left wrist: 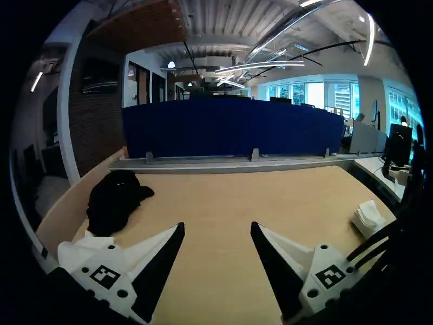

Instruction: Fold towel

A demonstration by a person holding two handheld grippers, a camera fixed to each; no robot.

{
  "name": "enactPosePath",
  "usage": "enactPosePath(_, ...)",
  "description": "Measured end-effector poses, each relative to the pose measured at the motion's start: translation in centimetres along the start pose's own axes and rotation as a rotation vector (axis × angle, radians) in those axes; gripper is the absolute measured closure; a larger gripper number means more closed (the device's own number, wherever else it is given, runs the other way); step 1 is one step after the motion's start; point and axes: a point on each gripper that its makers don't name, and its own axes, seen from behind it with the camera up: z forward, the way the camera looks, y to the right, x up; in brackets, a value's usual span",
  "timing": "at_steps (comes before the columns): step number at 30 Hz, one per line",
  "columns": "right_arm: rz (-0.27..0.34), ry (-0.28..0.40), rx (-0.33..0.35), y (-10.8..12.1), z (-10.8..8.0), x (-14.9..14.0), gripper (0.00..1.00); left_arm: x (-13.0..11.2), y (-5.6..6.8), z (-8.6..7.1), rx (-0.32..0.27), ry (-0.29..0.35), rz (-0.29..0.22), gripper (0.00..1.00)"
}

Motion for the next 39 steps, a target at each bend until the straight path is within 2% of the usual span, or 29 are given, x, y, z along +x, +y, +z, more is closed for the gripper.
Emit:
enactPosePath(9,-0.046,0.039,0.021,-3.4,0.7,2.1,0.00,2.6,-0.4,0.1,0.000,0.065,0.000,0.10)
enactPosePath(18,-0.031,0.063,0.049,-5.2,0.9,3.3,0.00,4.4,-0.6,0.4,0.001,0.107,0.018,0.10)
enactPosePath(24,-0.031,0.066,0.048,-5.5,1.0,3.4,0.00,4.8,-0.3,0.3,-0.006,0.123,0.016,0.10)
enactPosePath(29,-0.034,0.095,0.044,-6.2,1.1,4.0,0.00,4.9,0.1,0.4,-0.016,0.138,0.012,0.10)
enactPosePath(39,-0.016,0.153,0.044,-8.9,1.4,5.4,0.00,5.2,0.7,0.5,-0.010,0.196,0.008,0.10)
